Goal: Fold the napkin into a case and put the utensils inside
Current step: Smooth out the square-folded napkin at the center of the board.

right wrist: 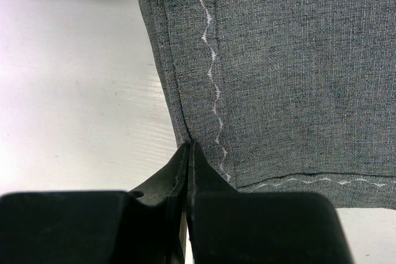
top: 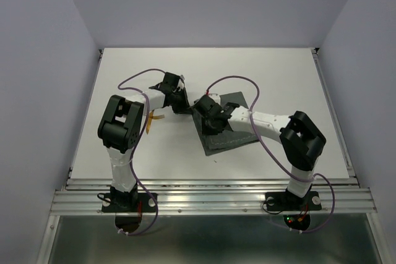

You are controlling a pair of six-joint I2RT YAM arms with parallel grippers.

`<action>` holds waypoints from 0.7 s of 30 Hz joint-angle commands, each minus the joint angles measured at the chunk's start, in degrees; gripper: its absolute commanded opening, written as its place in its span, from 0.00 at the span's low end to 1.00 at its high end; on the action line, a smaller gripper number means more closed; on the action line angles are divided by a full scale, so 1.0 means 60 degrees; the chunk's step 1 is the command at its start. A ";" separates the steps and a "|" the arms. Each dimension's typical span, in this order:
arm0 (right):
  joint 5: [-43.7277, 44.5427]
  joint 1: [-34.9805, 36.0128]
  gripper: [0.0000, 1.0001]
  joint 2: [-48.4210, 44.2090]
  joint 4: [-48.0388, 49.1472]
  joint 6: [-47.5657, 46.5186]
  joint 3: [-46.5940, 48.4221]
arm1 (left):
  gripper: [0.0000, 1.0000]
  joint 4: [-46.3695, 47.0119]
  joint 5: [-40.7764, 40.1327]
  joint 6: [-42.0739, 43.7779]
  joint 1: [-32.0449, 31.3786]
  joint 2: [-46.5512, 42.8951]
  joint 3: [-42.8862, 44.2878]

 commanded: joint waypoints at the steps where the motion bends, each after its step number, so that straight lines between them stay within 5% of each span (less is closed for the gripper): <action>1: 0.0252 0.0106 0.01 -0.0476 -0.0140 0.0102 -0.0181 | 0.00 0.0091 0.0133 0.0107 0.0037 0.0046 0.0382; 21: 0.0164 0.0384 0.01 -0.0873 -0.0096 0.0322 -0.0591 | 0.00 0.0150 0.0265 0.0063 0.0023 0.0163 0.0397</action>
